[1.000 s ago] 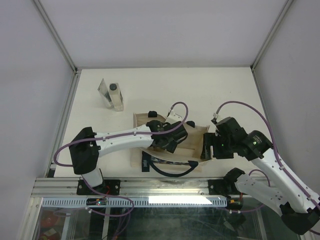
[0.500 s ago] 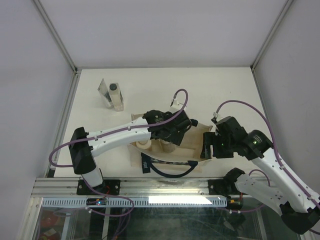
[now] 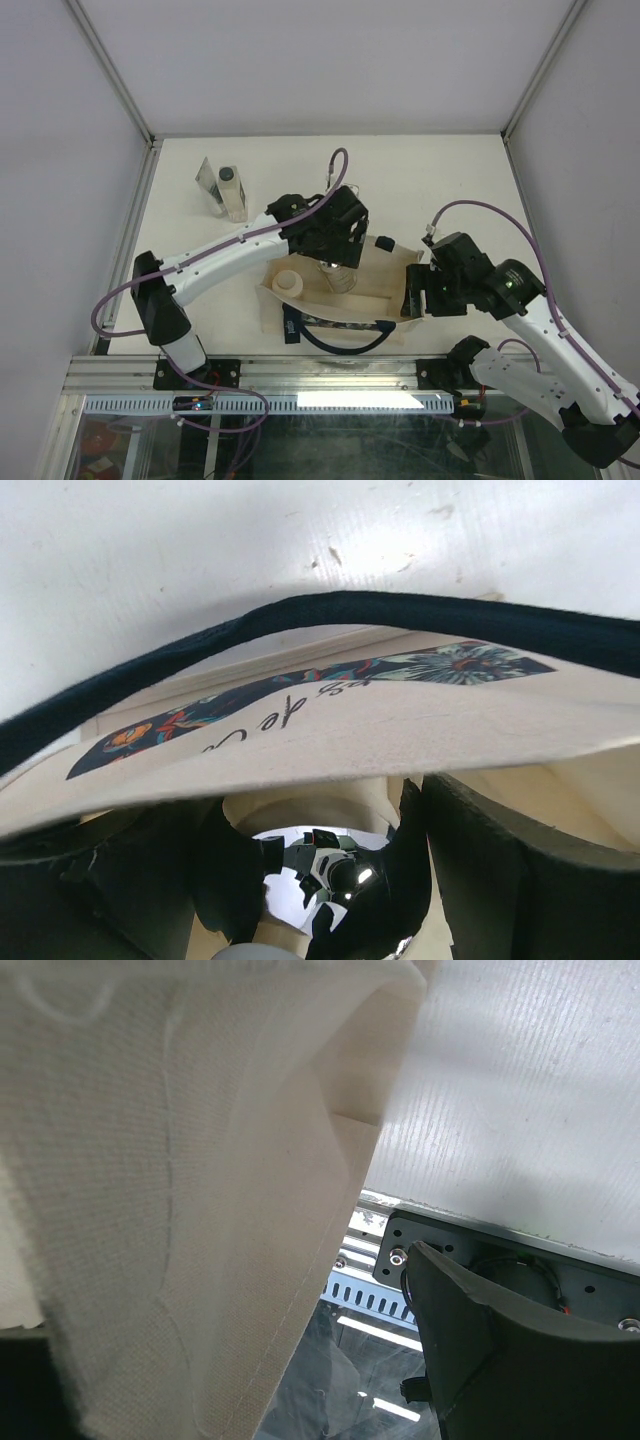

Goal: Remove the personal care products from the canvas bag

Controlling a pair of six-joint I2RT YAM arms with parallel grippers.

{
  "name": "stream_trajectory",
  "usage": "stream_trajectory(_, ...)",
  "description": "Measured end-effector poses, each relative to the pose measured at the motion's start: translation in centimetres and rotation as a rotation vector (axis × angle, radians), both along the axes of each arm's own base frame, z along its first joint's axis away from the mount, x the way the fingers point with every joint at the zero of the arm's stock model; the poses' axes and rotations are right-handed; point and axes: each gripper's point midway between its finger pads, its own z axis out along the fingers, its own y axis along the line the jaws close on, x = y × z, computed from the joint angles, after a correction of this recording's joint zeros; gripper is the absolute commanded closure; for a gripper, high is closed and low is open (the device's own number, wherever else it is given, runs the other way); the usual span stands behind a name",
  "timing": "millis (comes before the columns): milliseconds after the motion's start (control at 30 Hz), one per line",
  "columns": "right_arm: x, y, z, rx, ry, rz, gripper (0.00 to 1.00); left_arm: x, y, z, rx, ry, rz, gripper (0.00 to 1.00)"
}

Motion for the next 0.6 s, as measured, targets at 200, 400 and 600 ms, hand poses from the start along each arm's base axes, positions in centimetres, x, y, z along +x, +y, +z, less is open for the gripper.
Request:
stream_trajectory(200, 0.0, 0.0, 0.0, 0.0, 0.001, 0.0, 0.25, 0.5, -0.1, 3.9, -0.137, -0.005, 0.0, 1.0)
stream_trajectory(400, 0.0, 0.0, 0.0, -0.001, 0.002, 0.0, 0.25, 1.3, 0.9, 8.2, -0.295, -0.021, 0.017, 1.0)
stream_trajectory(600, 0.0, 0.0, 0.0, -0.001, 0.001, 0.0, 0.25, 2.7, 2.0, 11.0, -0.42, -0.028, 0.05, 1.0)
